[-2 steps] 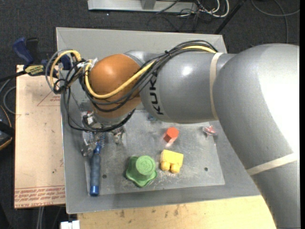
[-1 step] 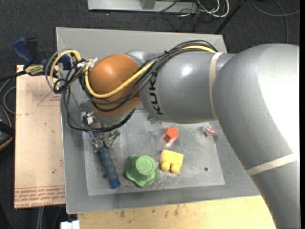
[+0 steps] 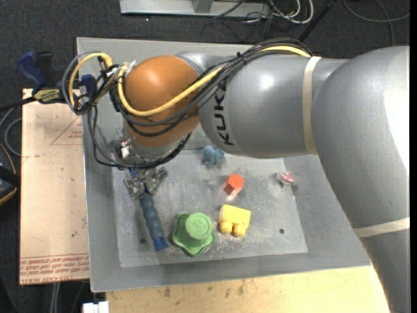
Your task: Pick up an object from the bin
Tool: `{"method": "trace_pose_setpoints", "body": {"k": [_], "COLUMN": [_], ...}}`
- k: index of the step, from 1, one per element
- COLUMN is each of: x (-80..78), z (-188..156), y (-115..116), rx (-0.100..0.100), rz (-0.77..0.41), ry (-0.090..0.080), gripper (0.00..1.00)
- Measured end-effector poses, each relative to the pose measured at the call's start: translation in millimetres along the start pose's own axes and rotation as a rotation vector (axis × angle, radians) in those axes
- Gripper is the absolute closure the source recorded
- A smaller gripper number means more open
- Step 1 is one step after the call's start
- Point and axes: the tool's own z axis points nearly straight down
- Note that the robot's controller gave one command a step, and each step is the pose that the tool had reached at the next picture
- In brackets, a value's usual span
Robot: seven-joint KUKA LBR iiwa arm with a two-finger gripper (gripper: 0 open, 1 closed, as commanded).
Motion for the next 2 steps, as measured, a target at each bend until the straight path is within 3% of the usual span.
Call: {"method": "trace_pose_setpoints", "body": {"k": [2], "x": [-1.3], "z": [-17.9], "y": [-0.5], "rx": [-0.005], "rz": [0.008], "ry": [-0.001], "gripper": [1.0]}}
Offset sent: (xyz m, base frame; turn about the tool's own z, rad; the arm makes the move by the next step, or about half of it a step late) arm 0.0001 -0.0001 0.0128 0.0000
